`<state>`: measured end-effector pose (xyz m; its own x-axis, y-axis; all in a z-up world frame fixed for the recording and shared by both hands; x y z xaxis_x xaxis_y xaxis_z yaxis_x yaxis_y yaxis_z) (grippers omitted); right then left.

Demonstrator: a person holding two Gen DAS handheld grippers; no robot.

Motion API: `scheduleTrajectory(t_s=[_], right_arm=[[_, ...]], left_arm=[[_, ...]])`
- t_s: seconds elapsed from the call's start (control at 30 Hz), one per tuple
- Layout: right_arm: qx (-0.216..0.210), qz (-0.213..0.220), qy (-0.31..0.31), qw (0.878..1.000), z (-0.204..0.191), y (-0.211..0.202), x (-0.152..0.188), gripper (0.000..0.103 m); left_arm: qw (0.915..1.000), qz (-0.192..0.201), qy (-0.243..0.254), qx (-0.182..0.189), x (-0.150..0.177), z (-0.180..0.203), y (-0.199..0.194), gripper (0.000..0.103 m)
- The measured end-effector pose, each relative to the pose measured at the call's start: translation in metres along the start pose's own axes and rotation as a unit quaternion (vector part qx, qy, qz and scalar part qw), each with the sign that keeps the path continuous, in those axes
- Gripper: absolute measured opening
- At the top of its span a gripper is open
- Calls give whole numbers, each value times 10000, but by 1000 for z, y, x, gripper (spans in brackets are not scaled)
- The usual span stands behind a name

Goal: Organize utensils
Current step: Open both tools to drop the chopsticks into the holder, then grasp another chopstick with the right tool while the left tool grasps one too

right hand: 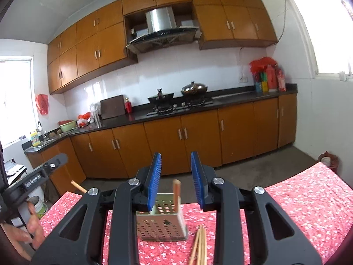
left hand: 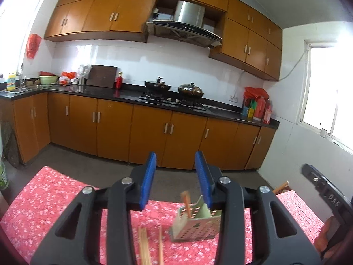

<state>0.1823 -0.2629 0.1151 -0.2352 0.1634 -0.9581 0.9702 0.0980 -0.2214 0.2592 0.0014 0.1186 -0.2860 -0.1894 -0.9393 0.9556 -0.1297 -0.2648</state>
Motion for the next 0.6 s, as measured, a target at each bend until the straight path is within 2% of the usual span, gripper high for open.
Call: scheduleTrajectory(t_s=[0.07, 0.13, 0.2, 0.3, 0.43, 0.6], right_arm=[[131, -53, 57, 9999, 12, -12, 10, 29], [318, -357, 129, 9988, 29, -18, 33, 29], [448, -783, 155, 9958, 40, -12, 58, 29], [540, -1858, 300, 9806, 57, 9, 126, 29], [279, -2723, 510, 9605, 58, 23, 183, 18], [114, -3095, 349, 9502, 44, 30, 214, 15]], left_arm=[[9999, -40, -94, -117, 5, -15, -15, 41], [9994, -137, -204, -225, 14, -30, -27, 43], [9980, -339, -224, -484, 34, -48, -36, 45], [9929, -812, -218, -846, 73, -70, -38, 45], [9822, -1468, -314, -1131, 131, -98, -37, 45], [9719, -1977, -522, -1168, 171, -114, -36, 43]])
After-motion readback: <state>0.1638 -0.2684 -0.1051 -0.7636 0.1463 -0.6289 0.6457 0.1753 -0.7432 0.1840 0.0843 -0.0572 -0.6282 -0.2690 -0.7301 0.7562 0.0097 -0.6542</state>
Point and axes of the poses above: each gripper's, at about its wrist camera, not at the fingertips, and y roughly the way its jaws point, z to its right, x to its underside, the point moved 3 cm from there along y, roughly the way its jaws point, and after that the axes turned 1 degree about -y, right-handed, at the moved point
